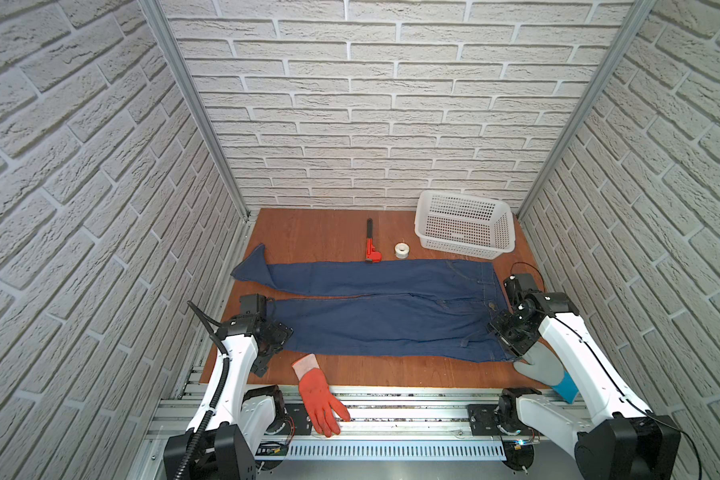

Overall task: Fold and stack the trousers
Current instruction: 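Move the left gripper to the near hem while the right slides to the waistband, then grasp the near leg hem with the left gripper while the right grips the waistband corner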

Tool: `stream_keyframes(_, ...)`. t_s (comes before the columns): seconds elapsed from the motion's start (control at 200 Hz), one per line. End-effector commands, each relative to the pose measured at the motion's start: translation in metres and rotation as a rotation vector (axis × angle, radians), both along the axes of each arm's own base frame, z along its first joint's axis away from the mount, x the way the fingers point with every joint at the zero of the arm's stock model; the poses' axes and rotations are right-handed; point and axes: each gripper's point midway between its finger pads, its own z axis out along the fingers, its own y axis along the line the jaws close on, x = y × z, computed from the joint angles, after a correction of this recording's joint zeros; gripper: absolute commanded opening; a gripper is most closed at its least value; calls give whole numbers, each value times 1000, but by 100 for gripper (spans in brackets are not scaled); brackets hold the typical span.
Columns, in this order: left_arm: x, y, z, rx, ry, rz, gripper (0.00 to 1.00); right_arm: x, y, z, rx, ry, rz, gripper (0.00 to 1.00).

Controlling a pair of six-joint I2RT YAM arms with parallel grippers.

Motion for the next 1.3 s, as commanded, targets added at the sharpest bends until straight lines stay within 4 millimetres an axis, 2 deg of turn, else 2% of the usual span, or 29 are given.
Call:
stream_keyframes(0.0, -2, 8, 0, 52, 2, 35, 98, -22, 0, -9, -10, 78, -28, 59)
stream_keyframes(0.175, -6, 14, -8, 81, 19, 69, 96, -30, 5, -27, 9, 122, -33, 59)
stream_keyframes(0.295, 1, 13, -18, 72, 2, 90, 86, -31, 8, -42, 17, 146, -34, 59)
stream_keyframes(0.435, 12, 19, -12, 97, -31, 91, 64, -33, 10, -56, 18, 187, -24, 59)
stream_keyframes(0.56, 20, 23, -2, 123, -68, 91, 33, -32, 11, -66, 15, 199, -31, 60)
stream_keyframes(0.64, 24, 23, 1, 121, -85, 89, 22, -24, 10, -68, 11, 175, -50, 60)
stream_keyframes(0.845, 27, 22, 0, 114, -87, 79, 14, -7, 16, -75, 51, 56, -149, 58)
stream_keyframes(1.115, 29, 23, 2, 115, -96, 74, 8, -4, 7, -79, 12, 3, -225, 57)
stream_keyframes(1.22, 29, 24, 2, 118, -94, 71, 4, -1, 1, -79, -25, -8, -234, 53)
stream_keyframes(1.295, 29, 26, 2, 120, -97, 73, 0, 2, -4, -81, -45, -11, -245, 39)
